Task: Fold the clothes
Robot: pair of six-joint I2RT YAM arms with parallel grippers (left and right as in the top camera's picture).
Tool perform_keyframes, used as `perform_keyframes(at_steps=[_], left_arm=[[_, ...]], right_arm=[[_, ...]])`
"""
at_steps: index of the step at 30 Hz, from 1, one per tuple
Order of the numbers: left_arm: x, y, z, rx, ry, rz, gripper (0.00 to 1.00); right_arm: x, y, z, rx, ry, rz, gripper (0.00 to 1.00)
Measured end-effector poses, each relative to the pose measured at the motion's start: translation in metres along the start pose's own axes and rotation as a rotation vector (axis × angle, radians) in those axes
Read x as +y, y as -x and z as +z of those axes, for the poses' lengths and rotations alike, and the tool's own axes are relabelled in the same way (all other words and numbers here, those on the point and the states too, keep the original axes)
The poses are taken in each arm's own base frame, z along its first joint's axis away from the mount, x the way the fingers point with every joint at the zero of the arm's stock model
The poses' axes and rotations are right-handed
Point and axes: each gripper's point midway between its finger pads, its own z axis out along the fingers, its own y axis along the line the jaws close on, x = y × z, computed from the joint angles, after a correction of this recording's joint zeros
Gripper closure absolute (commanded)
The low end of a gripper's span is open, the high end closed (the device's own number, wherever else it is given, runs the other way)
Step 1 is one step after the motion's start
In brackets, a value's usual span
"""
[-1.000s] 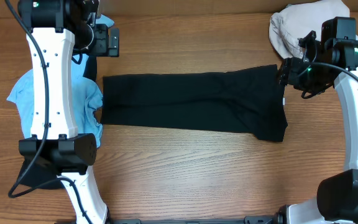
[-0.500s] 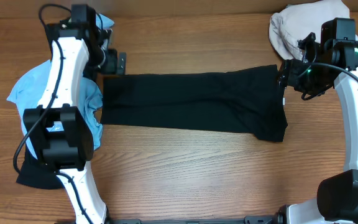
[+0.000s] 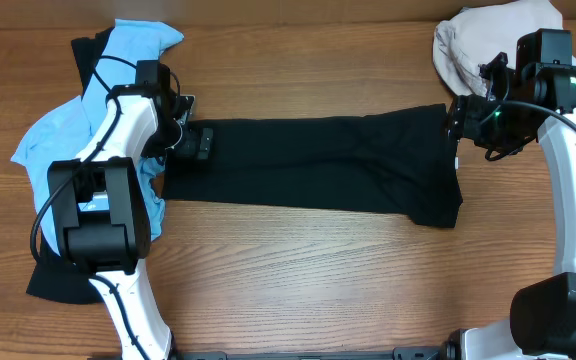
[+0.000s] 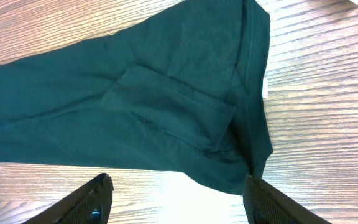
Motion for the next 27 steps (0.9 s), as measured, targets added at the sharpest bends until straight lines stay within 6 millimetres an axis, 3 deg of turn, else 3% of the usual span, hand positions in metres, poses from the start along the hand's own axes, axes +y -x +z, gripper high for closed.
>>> perform_keyframes(at_steps=[11,21,27], left_arm=[[0.003,0.001,0.001,-0.013,0.008,0.017,0.04],[0.006,-0.01,0.001,0.012,0.009,0.009,0.04],[0.008,-0.012,0.003,-0.028,0.026,0.009,0.13]], right_arm=[[0.0,-0.001,0.0,0.005,0.0,0.001,0.29],[0.0,0.001,0.0,-0.004,0.0,-0.001,0.29],[0.0,0.001,0.0,-0.004,0.0,-0.002,0.29]])
